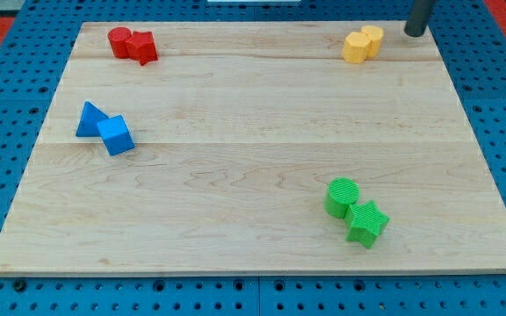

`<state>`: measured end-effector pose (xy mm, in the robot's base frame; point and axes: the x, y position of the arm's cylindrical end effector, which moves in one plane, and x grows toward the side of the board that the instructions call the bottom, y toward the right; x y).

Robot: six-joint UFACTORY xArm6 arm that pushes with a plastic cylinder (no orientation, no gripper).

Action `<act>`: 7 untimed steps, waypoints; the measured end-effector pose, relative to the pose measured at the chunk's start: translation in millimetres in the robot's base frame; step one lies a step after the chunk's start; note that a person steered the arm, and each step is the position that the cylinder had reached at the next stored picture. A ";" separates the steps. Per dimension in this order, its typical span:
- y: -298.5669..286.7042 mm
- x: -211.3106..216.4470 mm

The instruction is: Push the yellow blocks towards the center of the board

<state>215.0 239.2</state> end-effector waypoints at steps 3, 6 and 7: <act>-154.8 71.2; -188.1 62.6; -188.1 50.1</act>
<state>265.0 51.0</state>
